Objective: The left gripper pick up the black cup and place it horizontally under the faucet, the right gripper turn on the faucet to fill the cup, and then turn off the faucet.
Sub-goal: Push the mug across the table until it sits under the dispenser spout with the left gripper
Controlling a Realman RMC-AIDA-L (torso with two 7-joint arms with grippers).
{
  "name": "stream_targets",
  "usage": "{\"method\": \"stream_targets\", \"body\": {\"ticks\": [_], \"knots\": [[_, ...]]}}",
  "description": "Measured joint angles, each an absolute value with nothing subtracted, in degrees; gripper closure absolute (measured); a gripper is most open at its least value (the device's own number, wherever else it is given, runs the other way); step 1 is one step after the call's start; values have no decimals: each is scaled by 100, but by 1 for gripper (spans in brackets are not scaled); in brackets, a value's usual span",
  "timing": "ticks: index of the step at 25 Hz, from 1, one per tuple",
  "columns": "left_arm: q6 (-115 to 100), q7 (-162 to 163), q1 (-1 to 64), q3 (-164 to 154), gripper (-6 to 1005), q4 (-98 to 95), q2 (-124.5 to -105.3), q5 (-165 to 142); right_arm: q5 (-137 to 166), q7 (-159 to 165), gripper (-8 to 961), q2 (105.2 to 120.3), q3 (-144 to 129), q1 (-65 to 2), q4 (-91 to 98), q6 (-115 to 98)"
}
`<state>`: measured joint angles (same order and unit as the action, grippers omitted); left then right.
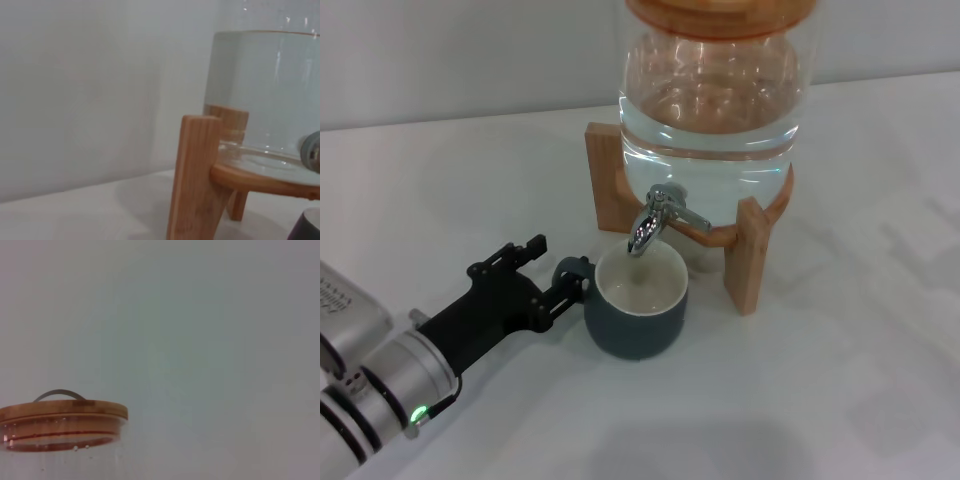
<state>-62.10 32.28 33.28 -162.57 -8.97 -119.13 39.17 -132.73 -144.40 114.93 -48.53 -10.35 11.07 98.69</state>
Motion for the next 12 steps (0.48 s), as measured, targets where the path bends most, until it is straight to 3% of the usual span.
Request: {"method": "stream_targets", "body": {"ticks": [12], "knots": [[-6224, 3327, 3080, -16267, 339, -743, -11904, 3916, -13296, -14432, 161, 11478, -4834, -985, 1270, 9847]]}}
